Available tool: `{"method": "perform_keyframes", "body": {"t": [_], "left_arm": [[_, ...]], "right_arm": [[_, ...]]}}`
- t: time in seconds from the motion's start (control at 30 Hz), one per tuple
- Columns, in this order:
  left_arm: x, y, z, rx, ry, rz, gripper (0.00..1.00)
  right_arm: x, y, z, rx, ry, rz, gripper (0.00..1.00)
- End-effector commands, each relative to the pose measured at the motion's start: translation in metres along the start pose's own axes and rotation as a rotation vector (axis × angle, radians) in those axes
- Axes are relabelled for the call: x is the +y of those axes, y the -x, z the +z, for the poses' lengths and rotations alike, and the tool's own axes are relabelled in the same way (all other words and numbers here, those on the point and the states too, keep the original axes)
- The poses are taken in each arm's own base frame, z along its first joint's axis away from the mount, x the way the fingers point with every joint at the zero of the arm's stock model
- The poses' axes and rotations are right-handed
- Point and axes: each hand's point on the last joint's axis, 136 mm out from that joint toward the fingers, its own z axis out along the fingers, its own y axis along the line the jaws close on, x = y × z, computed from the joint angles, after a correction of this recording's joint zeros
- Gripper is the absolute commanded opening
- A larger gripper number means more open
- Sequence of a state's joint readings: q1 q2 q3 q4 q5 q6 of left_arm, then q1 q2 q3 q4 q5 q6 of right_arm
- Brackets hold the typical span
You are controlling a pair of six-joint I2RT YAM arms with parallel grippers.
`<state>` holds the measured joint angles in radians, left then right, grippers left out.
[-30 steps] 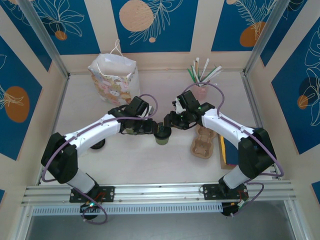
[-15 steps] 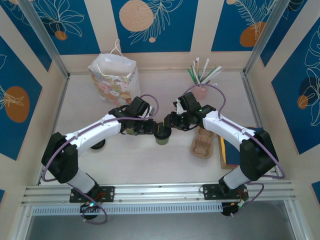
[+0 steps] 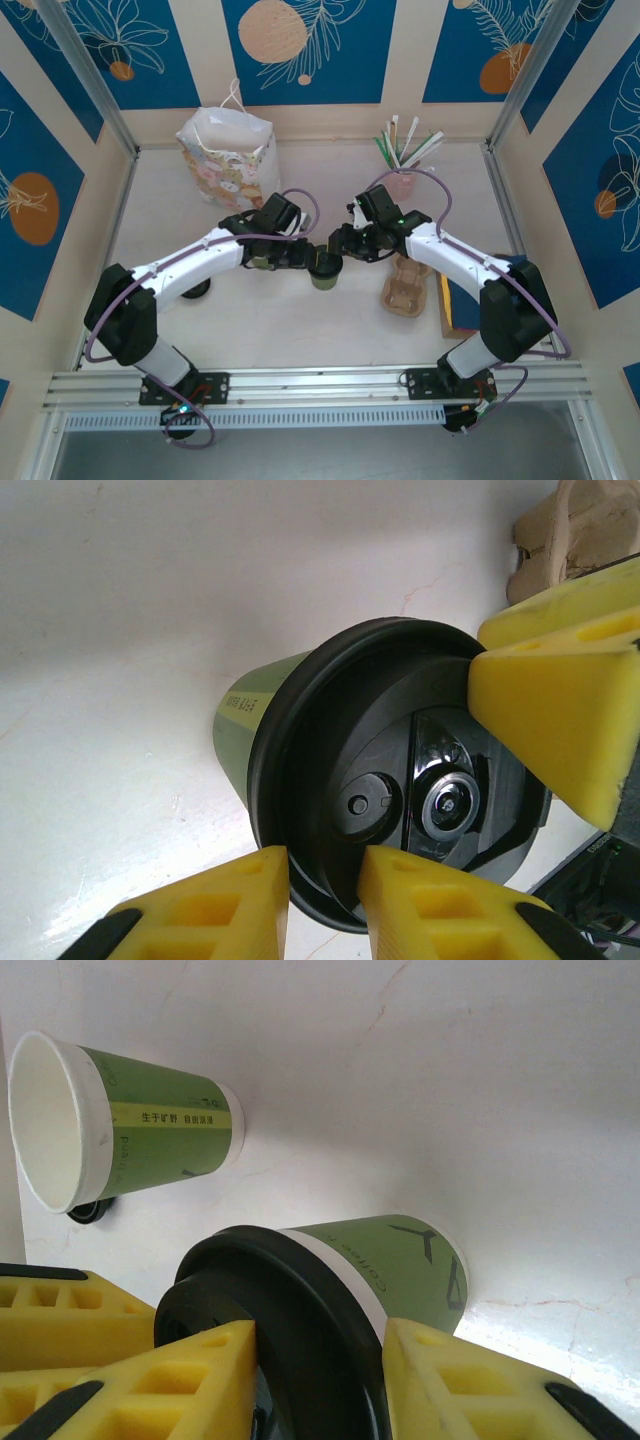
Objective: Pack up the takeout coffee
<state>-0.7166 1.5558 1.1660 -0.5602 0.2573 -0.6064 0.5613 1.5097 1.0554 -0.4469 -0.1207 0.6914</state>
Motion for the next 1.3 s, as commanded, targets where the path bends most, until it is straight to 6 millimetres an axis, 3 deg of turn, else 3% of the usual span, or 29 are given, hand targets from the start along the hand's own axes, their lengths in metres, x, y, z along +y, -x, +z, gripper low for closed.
{"method": "perform_keyframes", "body": {"t": [0.0,0.13,0.3,0.77,0.97,1.27], "left_arm": [[0.027,-0.041,0.022,0.158,0.118,-0.004,0.25],[0.026,-0.041,0.022,0.159,0.116,-0.001,0.25],[0.022,-0.040,0.021,0.159,0.113,0.004,0.25],[-0.010,-0.006,-0.009,0.058,0.052,0.032,0.28],[-0.017,0.000,-0.017,0.032,0.033,0.034,0.30],[-0.014,-0.004,-0.017,0.042,0.041,0.035,0.30]], "right_arm": [[-0.051,-0.063,0.023,0.208,-0.156,0.114,0.36],[-0.057,-0.068,0.024,0.215,-0.169,0.126,0.35],[-0.051,-0.060,0.017,0.197,-0.166,0.110,0.35],[0.000,-0.015,-0.015,0.091,-0.082,0.010,0.44],[0.009,-0.007,-0.023,0.072,-0.062,0.004,0.51],[0.015,-0.014,-0.034,0.083,-0.042,0.005,0.48]]}}
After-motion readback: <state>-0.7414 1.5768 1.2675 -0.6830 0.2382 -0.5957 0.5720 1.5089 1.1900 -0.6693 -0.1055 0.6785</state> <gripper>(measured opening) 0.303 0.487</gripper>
